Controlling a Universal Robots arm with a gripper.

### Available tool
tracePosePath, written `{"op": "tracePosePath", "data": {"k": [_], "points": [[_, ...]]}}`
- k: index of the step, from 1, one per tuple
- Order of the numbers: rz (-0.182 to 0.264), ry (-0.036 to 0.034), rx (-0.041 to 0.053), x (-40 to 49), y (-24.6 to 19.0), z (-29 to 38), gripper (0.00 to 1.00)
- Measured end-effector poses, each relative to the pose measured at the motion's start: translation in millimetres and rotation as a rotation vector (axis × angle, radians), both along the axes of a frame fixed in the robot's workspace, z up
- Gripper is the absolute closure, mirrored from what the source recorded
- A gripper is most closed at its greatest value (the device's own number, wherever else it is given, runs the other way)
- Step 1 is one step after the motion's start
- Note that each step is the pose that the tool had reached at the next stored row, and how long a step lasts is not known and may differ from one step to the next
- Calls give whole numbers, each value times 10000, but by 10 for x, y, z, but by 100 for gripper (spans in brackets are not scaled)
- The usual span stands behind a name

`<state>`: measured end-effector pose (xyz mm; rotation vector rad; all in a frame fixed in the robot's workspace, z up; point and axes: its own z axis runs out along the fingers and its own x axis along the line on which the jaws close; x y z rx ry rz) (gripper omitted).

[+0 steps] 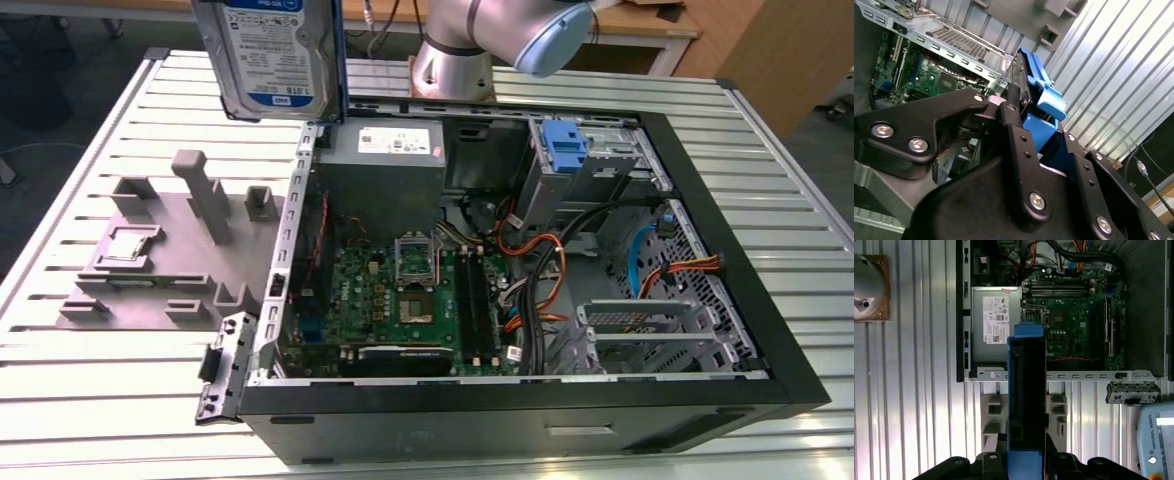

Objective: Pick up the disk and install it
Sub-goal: 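Pick up the disk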

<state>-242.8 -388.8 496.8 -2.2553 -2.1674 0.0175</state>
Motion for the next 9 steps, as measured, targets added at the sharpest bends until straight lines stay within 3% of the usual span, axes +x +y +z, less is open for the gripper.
{"op": "tracePosePath", "data": {"k": [7, 9], "points": [[0, 2, -1, 2, -225, -8, 63], [1, 1, 0, 12, -270, -12, 63]]}}
